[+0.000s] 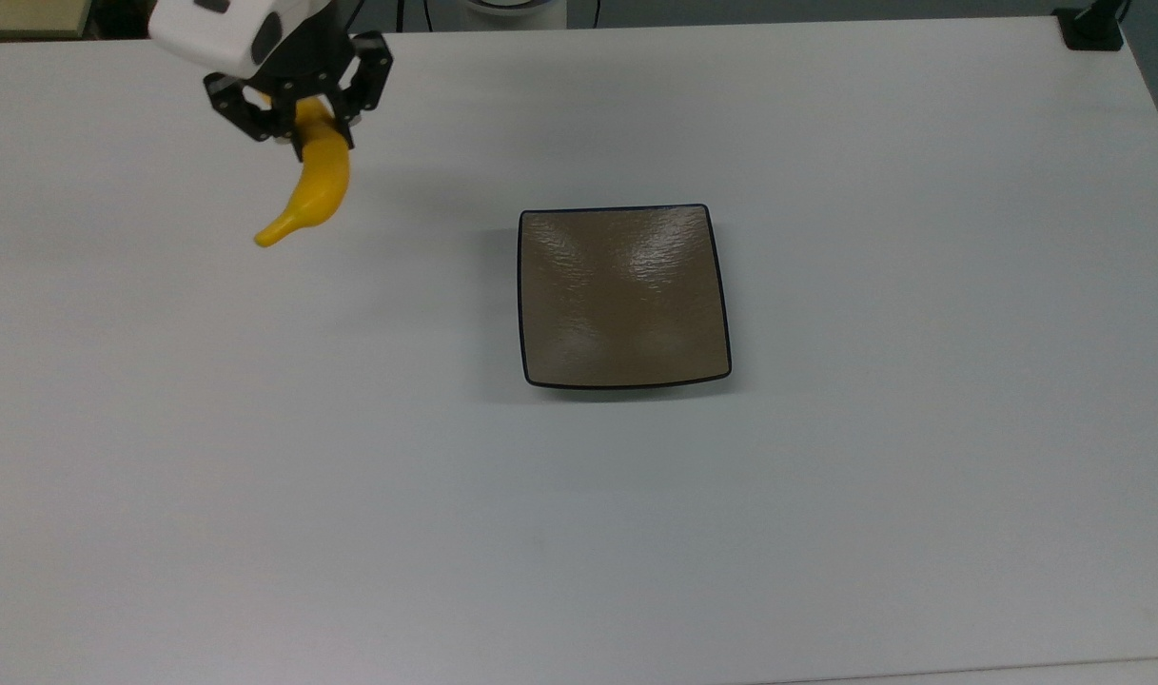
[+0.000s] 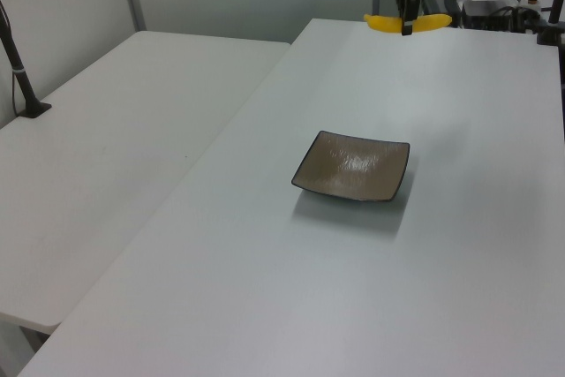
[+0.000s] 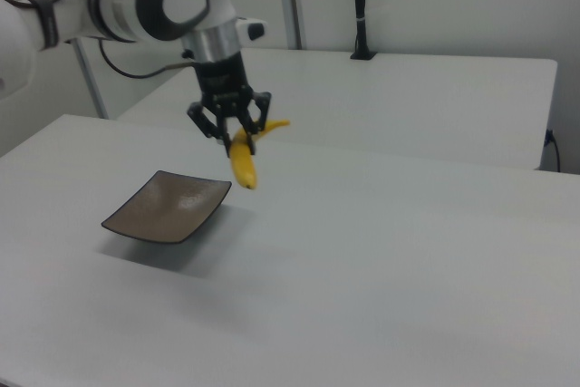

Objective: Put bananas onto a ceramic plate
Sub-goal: 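Lift the banana and carry it over the dark square plate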

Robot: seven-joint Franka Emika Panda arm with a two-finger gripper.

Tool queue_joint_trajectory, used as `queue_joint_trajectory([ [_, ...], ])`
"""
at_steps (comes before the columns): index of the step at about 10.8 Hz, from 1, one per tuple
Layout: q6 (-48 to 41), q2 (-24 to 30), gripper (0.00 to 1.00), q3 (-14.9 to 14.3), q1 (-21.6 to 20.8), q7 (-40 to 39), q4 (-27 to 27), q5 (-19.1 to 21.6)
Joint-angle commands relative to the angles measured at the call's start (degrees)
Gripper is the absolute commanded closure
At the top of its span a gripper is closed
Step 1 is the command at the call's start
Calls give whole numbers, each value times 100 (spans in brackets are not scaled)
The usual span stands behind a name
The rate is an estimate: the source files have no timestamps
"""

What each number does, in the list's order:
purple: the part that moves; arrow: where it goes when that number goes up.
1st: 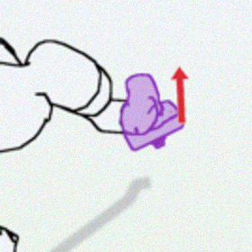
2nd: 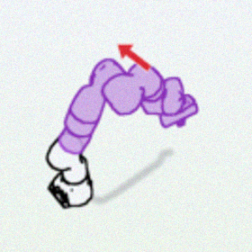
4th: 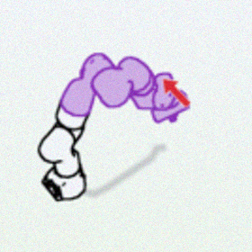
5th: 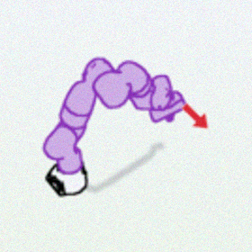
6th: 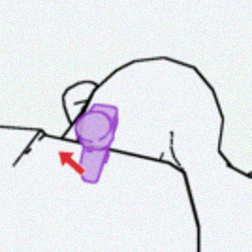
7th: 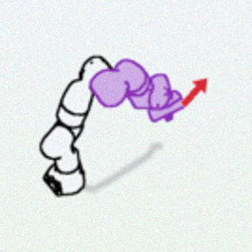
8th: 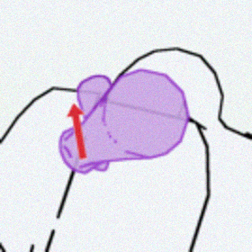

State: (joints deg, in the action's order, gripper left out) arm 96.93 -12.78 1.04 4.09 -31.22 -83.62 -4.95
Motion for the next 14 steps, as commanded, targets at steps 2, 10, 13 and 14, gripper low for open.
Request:
queue_joint_trajectory([
  [2,-430,452,100,-33,-758,799,-225,100],
  [10,947,13,100,176,-1498,2372,-875,609],
  [13,1642,-478,100,283,-1655,2909,-980,601],
  [14,1897,-567,100,283,-1718,2980,-1094,592],
])
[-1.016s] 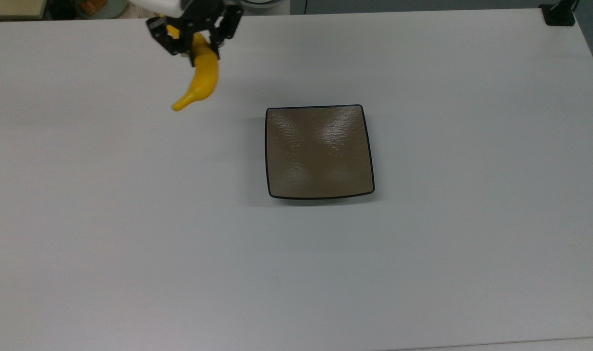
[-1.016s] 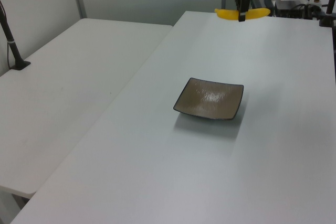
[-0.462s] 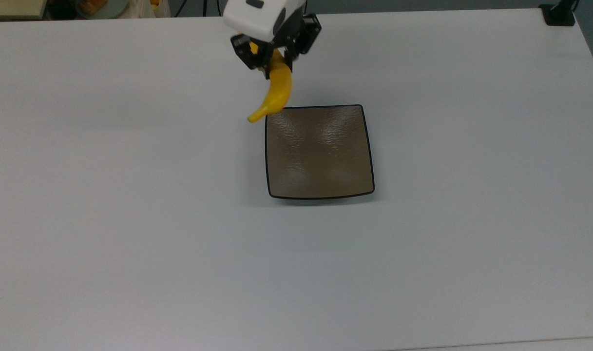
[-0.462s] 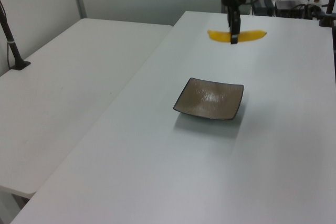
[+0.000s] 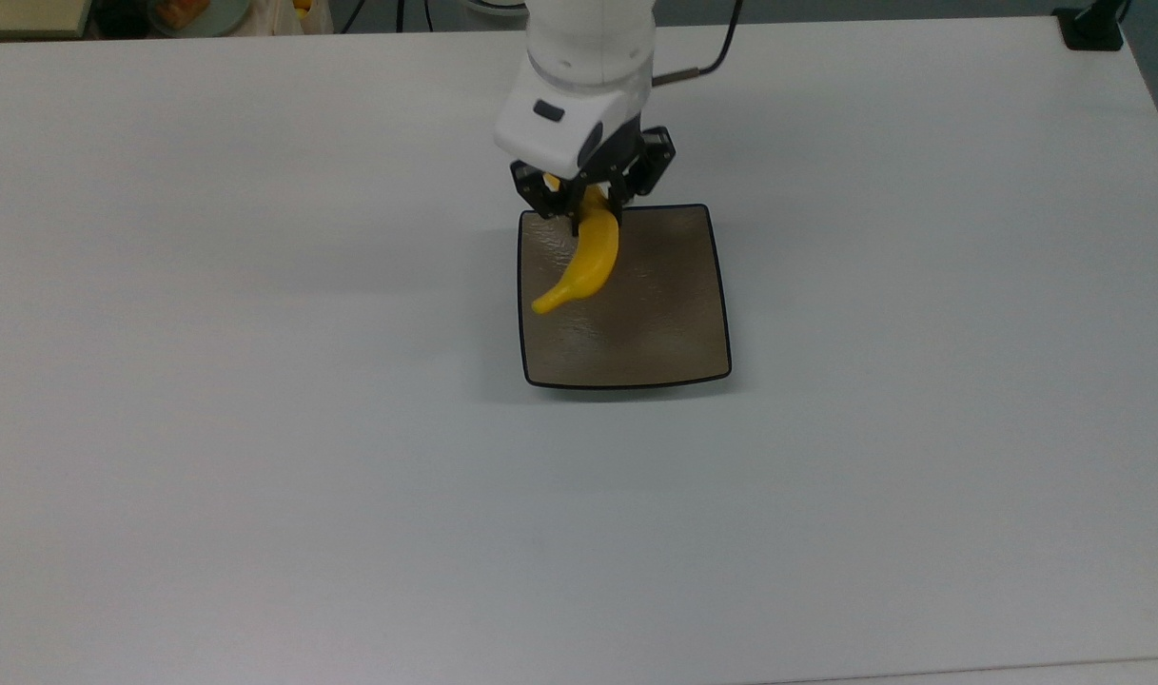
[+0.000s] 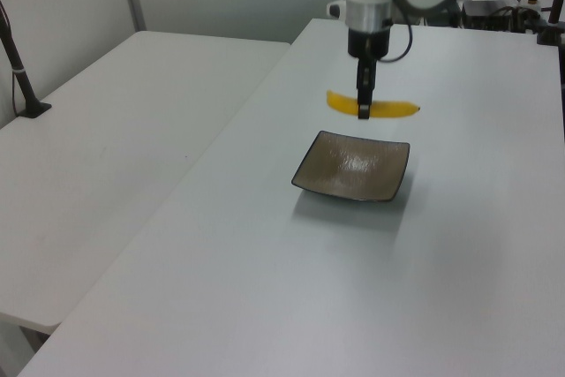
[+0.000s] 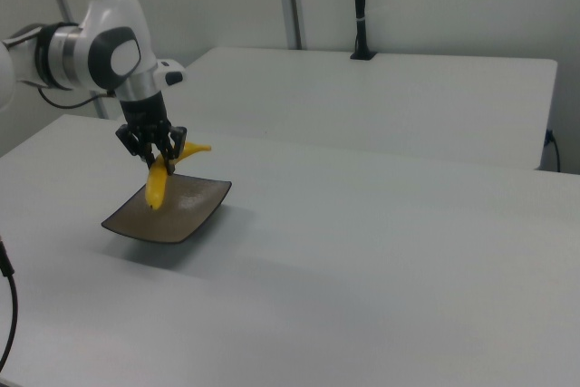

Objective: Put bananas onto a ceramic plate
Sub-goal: 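Lower the banana onto the plate and open the gripper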

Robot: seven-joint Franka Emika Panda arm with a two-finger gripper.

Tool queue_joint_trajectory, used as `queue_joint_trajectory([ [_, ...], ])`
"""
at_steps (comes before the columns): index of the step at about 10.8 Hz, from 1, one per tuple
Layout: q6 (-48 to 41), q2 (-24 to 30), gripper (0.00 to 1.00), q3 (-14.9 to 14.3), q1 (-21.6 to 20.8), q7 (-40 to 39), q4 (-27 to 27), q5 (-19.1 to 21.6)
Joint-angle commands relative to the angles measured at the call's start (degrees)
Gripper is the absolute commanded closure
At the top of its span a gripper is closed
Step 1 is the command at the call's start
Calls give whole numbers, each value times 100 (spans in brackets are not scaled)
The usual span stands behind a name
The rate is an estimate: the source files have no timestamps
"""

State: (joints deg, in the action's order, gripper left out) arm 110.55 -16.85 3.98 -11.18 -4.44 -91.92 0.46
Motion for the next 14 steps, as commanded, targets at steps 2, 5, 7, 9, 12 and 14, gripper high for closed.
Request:
queue_joint_trajectory([
  [2,1028,-344,100,-3,-244,400,-484,50],
  [5,1494,-617,100,24,-314,496,-494,50],
  [7,1548,-758,100,24,-341,567,-485,42],
  [9,1583,-828,97,32,-350,567,-485,42],
  [12,1583,-873,85,33,-350,567,-476,42],
  [14,1575,-873,26,33,-332,567,-459,42],
])
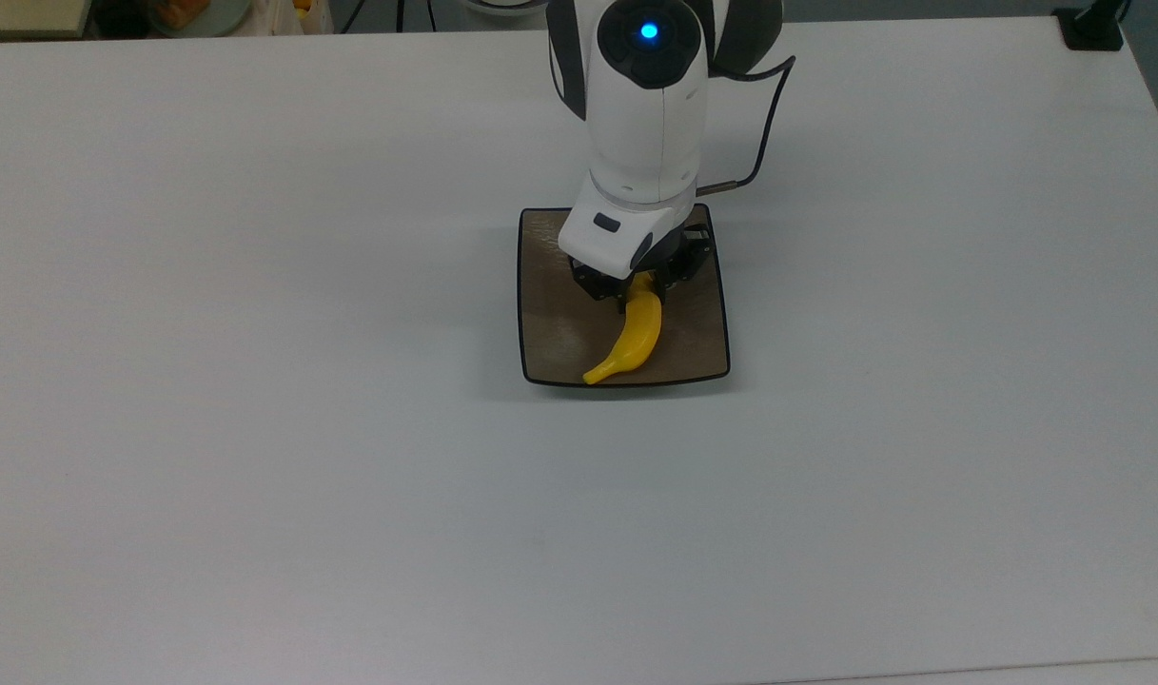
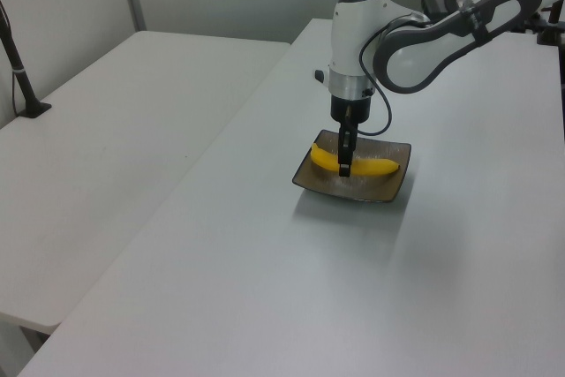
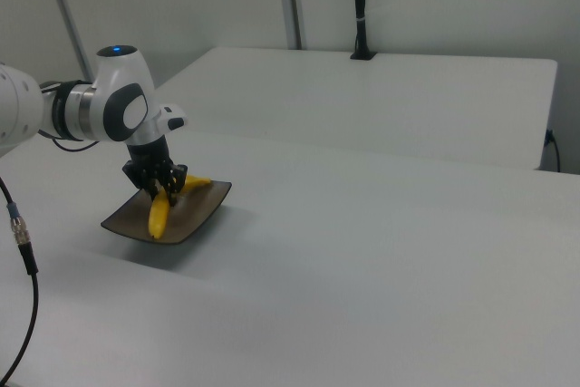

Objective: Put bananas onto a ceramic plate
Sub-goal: 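Lower the banana onto the plate and open the gripper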

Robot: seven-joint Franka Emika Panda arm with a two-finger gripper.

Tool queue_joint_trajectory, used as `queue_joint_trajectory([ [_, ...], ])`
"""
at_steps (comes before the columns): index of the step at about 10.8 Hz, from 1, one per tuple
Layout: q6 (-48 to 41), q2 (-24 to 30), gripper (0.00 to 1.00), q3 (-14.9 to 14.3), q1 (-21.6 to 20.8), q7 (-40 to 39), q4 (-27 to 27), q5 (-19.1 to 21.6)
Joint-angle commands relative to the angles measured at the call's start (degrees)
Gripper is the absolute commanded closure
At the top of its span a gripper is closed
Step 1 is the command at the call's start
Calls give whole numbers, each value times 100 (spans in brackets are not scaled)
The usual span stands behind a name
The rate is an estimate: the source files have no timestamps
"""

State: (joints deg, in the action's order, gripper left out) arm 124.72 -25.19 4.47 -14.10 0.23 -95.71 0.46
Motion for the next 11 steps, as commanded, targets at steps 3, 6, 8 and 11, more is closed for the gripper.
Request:
queue_joint_trajectory([
  [3,149,-13,0,-25,-23,65,-62,24],
  [6,36,276,0,-25,12,91,-36,-29],
  [8,-549,671,0,-112,47,56,-27,-37],
  [11,-1901,1601,0,-462,118,108,-9,24],
])
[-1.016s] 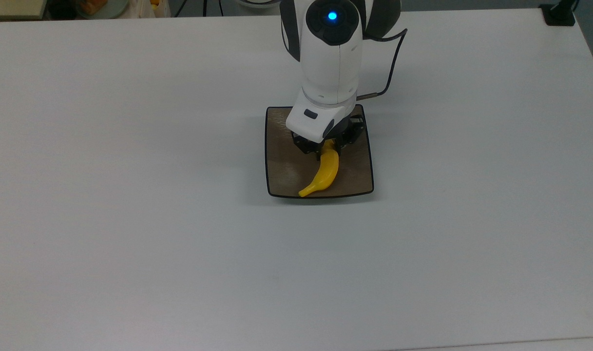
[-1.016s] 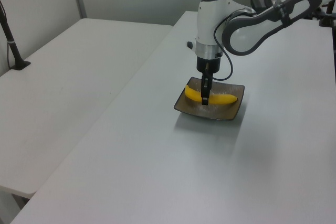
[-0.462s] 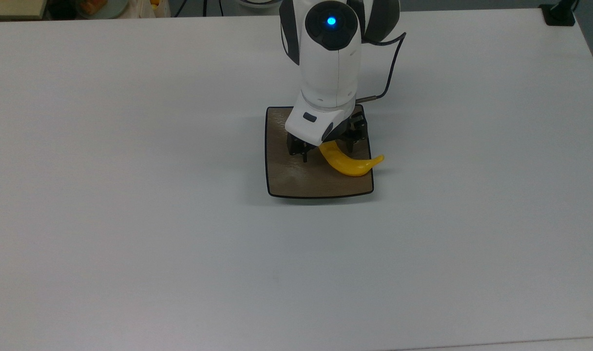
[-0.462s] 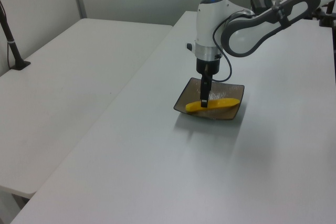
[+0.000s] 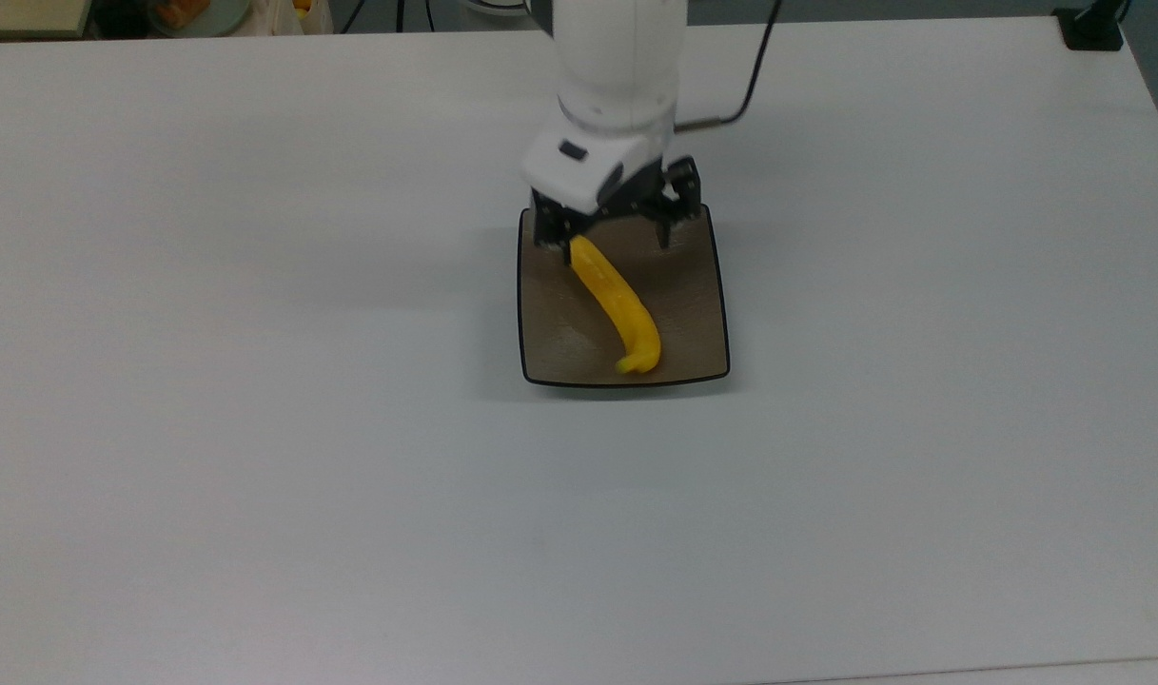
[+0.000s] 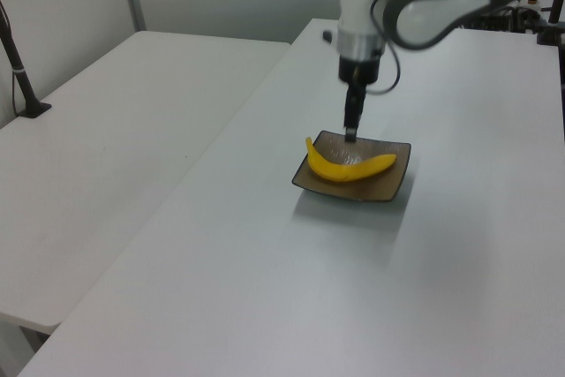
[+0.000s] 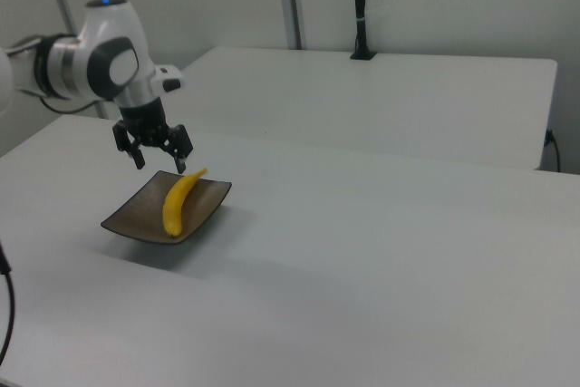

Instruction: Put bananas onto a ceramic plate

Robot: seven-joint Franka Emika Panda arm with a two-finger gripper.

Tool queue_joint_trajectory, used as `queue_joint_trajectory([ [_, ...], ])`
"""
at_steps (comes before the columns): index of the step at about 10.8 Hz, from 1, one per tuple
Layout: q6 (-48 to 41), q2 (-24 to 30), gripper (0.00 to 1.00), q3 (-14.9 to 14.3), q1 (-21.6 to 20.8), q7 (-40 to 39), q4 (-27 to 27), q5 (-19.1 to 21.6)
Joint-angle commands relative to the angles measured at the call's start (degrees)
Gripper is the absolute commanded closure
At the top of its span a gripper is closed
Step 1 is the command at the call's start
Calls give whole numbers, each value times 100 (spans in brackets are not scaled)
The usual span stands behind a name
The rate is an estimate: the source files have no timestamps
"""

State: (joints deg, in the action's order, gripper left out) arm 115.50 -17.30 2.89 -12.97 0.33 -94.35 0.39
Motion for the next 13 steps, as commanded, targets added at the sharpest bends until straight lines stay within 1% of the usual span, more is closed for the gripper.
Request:
queue_joint_trajectory([
  [1,-1534,1172,0,-393,14,116,-76,40],
  [2,-2096,1585,0,-411,196,116,-32,40],
  [3,-2372,1815,0,-412,303,116,-22,40],
  [5,-2812,2150,0,-420,470,116,-31,40],
  [6,-2831,2247,0,-499,505,73,-57,40],
  [7,-2736,2266,0,-752,454,11,-66,57],
  [8,-2500,2240,0,-876,427,11,-75,84],
  [9,-2237,2152,0,-869,427,2,-93,110],
  [11,-2120,1932,0,-825,427,-7,-101,128],
  [13,-2128,1958,0,-764,436,-85,-93,128],
])
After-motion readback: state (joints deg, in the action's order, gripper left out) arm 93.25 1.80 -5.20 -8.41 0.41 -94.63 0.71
